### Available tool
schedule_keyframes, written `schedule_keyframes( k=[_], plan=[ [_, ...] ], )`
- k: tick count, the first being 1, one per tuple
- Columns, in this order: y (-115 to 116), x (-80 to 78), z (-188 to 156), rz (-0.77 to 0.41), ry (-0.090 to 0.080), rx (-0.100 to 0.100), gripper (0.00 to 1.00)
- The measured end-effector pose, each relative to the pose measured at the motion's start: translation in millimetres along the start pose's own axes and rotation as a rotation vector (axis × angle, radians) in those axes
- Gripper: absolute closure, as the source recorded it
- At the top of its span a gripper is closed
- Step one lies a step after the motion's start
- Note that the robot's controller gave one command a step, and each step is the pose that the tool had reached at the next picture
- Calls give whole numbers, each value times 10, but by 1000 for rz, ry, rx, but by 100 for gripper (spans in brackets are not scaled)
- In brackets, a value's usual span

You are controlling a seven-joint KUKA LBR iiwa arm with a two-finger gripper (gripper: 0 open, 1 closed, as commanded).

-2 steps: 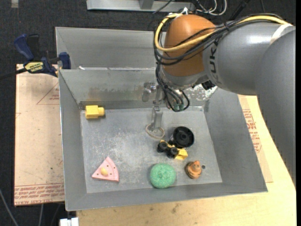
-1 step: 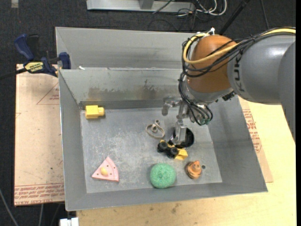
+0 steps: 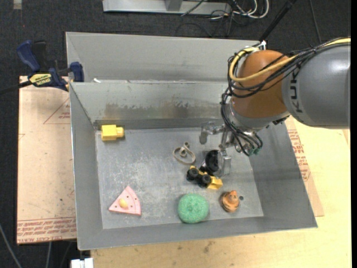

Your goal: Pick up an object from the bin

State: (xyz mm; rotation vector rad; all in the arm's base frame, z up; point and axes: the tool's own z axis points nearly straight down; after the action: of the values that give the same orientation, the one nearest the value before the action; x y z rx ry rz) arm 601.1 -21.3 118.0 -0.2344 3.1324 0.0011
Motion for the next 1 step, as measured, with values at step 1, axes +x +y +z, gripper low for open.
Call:
schedule_keyframes(
  k=[1],
  plan=[
    [-102, 96, 7, -96, 0, 0, 0]
  ],
)
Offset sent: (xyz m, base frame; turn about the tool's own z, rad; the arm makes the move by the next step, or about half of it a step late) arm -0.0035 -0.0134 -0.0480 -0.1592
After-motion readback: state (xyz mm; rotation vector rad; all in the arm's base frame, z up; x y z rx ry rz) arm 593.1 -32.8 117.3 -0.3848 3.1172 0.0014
